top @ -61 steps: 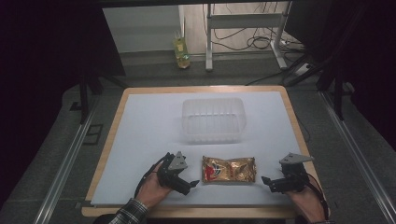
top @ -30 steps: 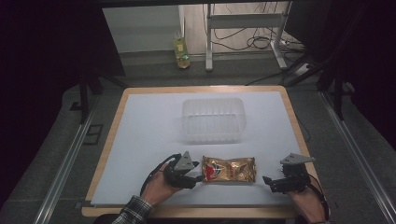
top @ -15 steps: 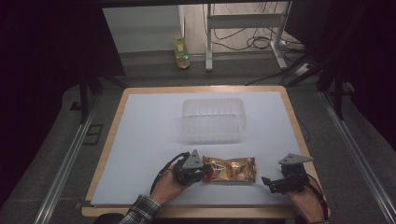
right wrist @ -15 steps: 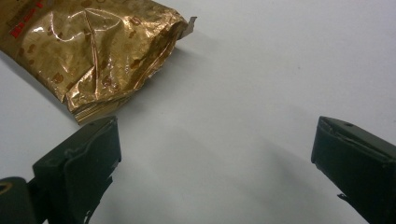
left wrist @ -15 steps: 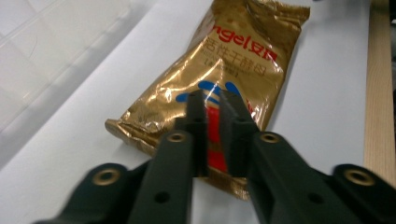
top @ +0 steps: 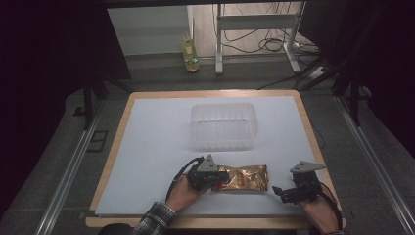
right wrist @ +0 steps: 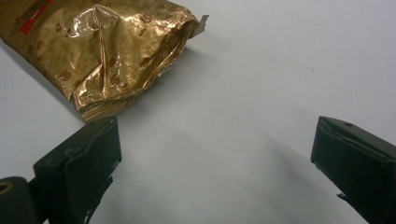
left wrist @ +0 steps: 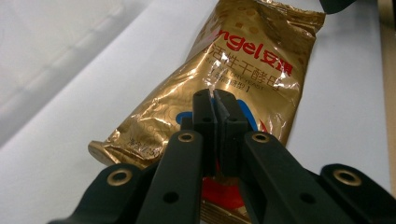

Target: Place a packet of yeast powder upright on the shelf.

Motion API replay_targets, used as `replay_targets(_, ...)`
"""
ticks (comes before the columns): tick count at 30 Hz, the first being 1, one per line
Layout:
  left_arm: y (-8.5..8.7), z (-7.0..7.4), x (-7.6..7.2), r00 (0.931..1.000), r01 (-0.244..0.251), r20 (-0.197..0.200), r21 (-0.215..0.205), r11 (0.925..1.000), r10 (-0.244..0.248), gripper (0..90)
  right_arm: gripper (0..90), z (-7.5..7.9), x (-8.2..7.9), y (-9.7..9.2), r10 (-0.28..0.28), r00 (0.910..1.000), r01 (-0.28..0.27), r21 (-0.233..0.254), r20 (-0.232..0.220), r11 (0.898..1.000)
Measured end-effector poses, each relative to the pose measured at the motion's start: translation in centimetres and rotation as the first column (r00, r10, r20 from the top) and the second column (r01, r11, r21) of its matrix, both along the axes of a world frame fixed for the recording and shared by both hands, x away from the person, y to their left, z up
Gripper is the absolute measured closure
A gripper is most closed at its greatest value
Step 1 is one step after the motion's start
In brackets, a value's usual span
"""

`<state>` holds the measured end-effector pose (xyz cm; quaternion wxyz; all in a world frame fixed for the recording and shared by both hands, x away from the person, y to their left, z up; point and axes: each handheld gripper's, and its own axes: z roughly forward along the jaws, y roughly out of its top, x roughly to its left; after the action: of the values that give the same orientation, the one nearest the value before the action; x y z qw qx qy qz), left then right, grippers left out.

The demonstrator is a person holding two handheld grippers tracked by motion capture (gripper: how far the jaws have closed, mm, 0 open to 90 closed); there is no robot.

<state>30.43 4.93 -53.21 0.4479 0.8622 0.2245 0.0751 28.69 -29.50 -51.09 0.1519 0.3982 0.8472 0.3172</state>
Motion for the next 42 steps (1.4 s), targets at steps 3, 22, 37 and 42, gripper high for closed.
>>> replay_targets(3, 0.1, -0.1, -0.1, 0.9999, 0.001, 0.010, 0.003, 1.0000, -0.001, 89.5, 2.3, 0.0, 0.0, 0.1, 0.000, 1.0000, 0.000, 0.002, -0.003, 1.000)
replay_targets(22, 0.5, -0.2, -1.4, 0.9974, -0.047, 0.057, 0.084, 0.9954, 0.043, 89.8, 2.5, 0.0, -0.3, 0.5, 0.055, 0.9980, -0.054, 0.039, -0.030, 0.998)
replay_targets(37, 1.2, -1.1, -1.3, 0.9989, -0.046, 0.012, 0.110, 0.9929, 0.045, 89.7, 2.6, -0.2, -0.3, 2.4, 0.145, 0.9878, -0.141, 0.069, -0.057, 0.988)
replay_targets(42, 1.4, -1.1, -1.0, 0.9995, -0.031, 0.001, 0.108, 0.9937, 0.031, 89.7, 2.6, -0.3, 0.0, 3.3, 0.174, 0.9822, -0.166, 0.109, -0.071, 0.980)
